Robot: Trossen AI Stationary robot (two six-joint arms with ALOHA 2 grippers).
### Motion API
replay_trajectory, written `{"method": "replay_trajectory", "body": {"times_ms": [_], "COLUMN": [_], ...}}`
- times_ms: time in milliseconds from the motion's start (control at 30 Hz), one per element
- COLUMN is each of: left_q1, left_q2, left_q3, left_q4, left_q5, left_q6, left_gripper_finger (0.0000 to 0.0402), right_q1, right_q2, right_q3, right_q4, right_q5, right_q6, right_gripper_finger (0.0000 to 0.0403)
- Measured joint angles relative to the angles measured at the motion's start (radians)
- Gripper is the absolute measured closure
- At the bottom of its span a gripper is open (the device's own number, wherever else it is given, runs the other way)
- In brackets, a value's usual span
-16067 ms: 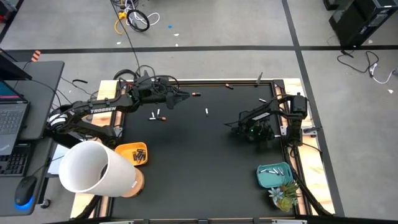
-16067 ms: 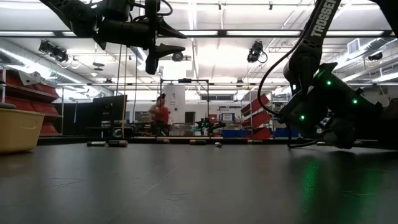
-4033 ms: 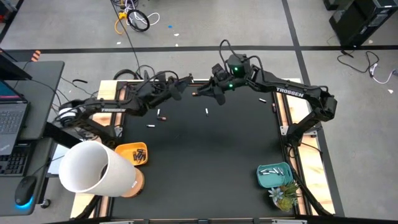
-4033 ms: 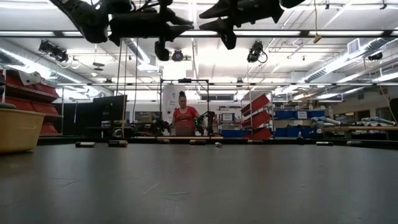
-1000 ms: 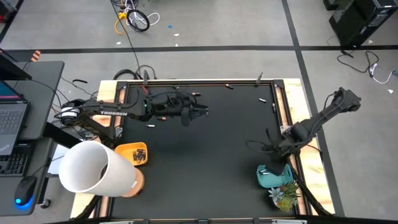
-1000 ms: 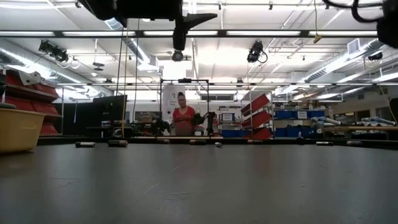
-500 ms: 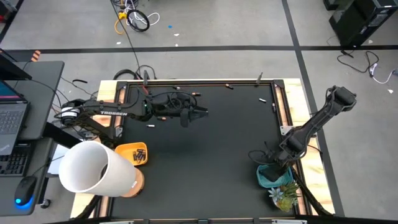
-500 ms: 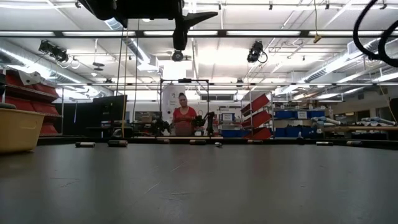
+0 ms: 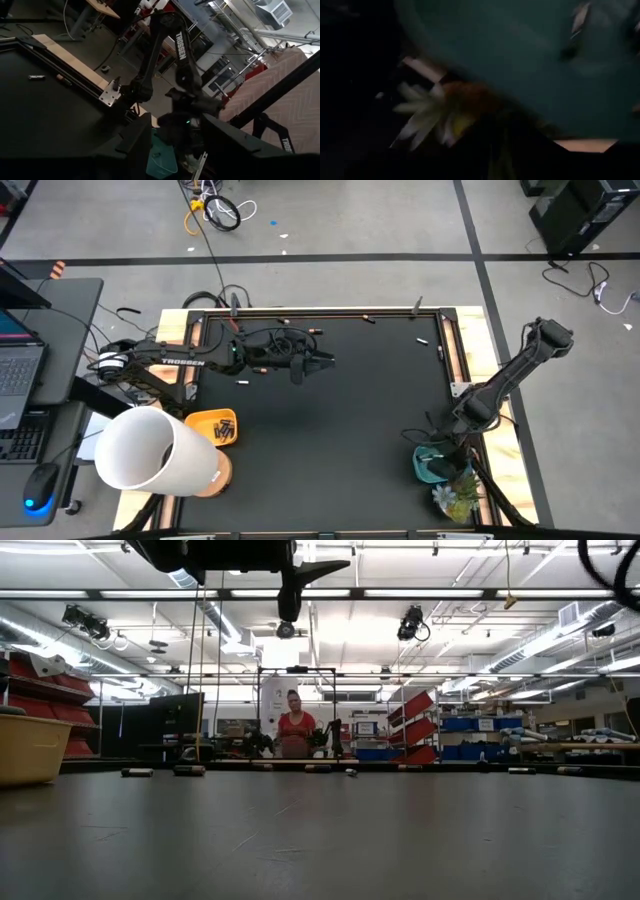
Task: Sort batteries
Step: Put the black battery into the yellow bin
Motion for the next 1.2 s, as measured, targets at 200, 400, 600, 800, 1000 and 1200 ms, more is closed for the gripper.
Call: {"method": "replay_trajectory", "body": {"times_ms": [200, 400, 600, 800, 1000, 1200], "left_q1": [0.008, 0.024, 0.026, 0.021, 0.021, 0.021], "left_q2": [0.000, 0.000, 0.000, 0.000, 0.000, 0.000], "left_q3": [0.000, 0.000, 0.000, 0.000, 0.000, 0.000], "left_q4": [-0.009, -0.008, -0.007, -0.043, -0.096, -0.090], "left_q5": [-0.009, -0.036, -0.036, -0.036, -0.107, -0.202], "left_q6": [0.001, 0.000, -0.029, -0.029, 0.018, -0.062], "left_gripper_finger": [0.0216, 0.0216, 0.0216, 0.0216, 0.0216, 0.0216], "right_q1": [-0.090, -0.242, -0.382, -0.537, -0.749, -1.003], "right_q2": [-0.047, -0.050, -0.050, -0.050, -0.041, 0.032], "right_q3": [0.144, 0.262, 0.338, 0.401, 0.406, 0.406], "right_q4": [-0.068, -0.430, -0.544, -0.455, -0.165, 0.044], "right_q5": [0.207, 0.367, 0.478, 0.680, 0.697, 0.573], "right_q6": [-0.024, -0.217, -0.453, -0.654, -0.934, -1.206], "right_gripper_finger": [0.0353, 0.0353, 0.0353, 0.0353, 0.0353, 0.0353]}}
